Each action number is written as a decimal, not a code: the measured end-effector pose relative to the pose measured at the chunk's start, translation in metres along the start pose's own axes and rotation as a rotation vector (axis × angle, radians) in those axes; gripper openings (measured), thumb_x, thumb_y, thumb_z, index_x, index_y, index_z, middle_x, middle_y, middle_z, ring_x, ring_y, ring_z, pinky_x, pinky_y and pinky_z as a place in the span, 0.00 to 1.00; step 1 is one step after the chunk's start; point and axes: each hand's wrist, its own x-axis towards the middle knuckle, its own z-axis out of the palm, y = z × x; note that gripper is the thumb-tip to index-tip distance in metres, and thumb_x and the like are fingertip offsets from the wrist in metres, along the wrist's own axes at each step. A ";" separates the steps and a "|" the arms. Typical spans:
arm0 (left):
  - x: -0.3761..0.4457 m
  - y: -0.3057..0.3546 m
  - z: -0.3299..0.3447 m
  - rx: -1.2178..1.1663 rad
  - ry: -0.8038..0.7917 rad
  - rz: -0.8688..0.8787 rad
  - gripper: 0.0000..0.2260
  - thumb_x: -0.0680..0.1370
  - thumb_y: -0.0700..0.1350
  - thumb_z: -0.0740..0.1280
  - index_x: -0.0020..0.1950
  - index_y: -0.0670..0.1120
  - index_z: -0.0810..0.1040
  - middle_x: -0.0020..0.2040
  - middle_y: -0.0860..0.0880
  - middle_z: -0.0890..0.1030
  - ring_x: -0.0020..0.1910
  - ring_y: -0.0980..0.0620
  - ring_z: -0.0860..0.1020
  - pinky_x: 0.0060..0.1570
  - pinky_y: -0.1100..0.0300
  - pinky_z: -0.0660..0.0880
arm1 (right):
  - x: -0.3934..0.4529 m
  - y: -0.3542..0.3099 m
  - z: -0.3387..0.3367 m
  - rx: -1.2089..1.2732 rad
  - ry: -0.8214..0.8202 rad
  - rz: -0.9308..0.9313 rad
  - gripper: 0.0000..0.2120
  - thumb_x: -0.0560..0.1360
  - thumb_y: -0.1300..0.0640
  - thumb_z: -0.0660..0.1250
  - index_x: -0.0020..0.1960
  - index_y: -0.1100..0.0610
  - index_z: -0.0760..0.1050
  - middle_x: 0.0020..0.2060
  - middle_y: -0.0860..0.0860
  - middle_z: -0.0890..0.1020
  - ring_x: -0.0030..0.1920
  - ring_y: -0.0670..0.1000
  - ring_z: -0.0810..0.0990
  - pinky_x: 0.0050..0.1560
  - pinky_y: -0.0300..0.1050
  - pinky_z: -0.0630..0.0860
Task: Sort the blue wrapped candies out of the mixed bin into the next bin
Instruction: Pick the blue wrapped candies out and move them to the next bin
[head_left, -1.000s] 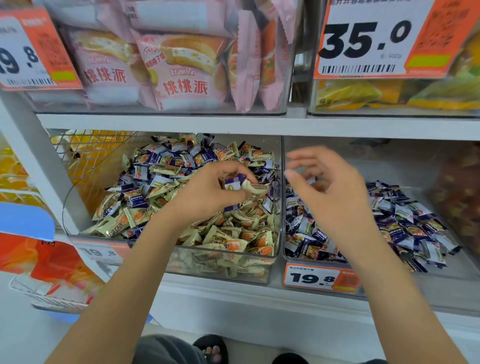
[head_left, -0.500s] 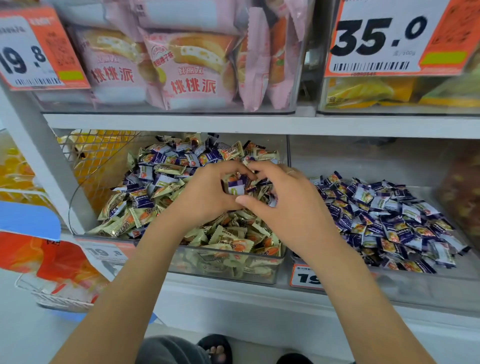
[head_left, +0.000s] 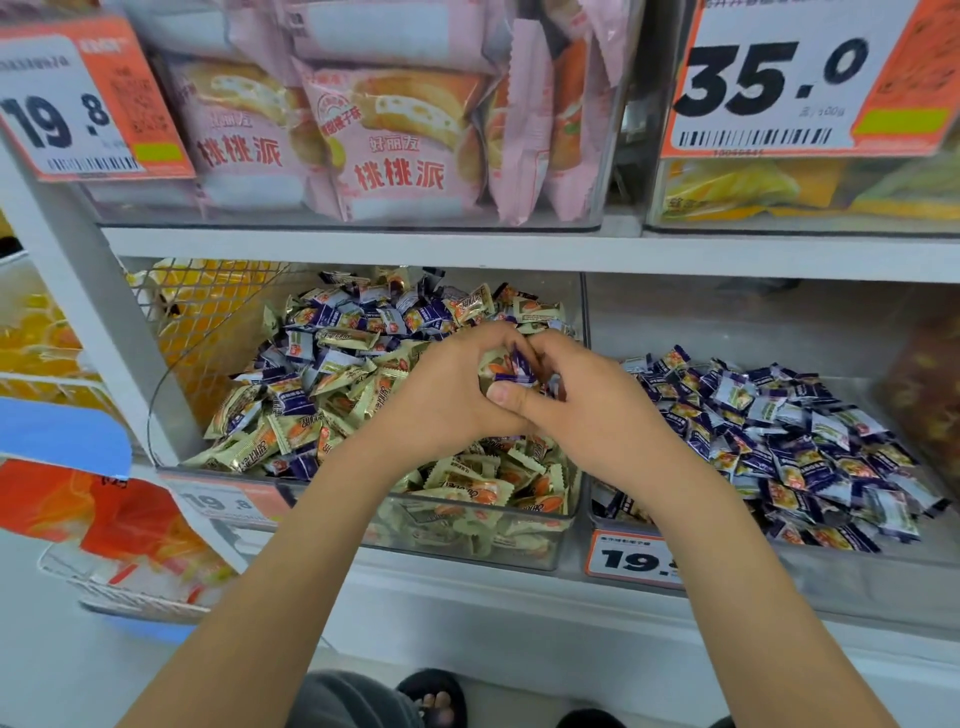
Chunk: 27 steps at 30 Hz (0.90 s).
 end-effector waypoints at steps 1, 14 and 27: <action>0.000 0.001 0.001 0.013 0.017 -0.030 0.21 0.62 0.40 0.77 0.49 0.49 0.72 0.40 0.56 0.78 0.35 0.62 0.74 0.34 0.73 0.68 | 0.000 0.000 0.000 -0.013 0.010 -0.001 0.21 0.73 0.39 0.62 0.61 0.50 0.71 0.48 0.48 0.81 0.48 0.51 0.78 0.47 0.49 0.75; 0.001 -0.024 -0.012 0.024 -0.095 -0.204 0.17 0.66 0.48 0.77 0.45 0.51 0.70 0.38 0.44 0.77 0.35 0.43 0.75 0.37 0.50 0.75 | -0.013 0.006 -0.021 0.221 0.401 -0.021 0.03 0.77 0.55 0.63 0.50 0.52 0.71 0.36 0.40 0.75 0.32 0.35 0.75 0.30 0.29 0.68; 0.027 -0.023 0.029 0.414 -0.245 -0.067 0.17 0.73 0.39 0.71 0.61 0.46 0.78 0.52 0.47 0.80 0.47 0.52 0.78 0.54 0.54 0.76 | -0.022 0.049 -0.032 -0.135 0.246 0.287 0.11 0.78 0.51 0.62 0.58 0.52 0.73 0.50 0.54 0.78 0.42 0.55 0.78 0.41 0.47 0.73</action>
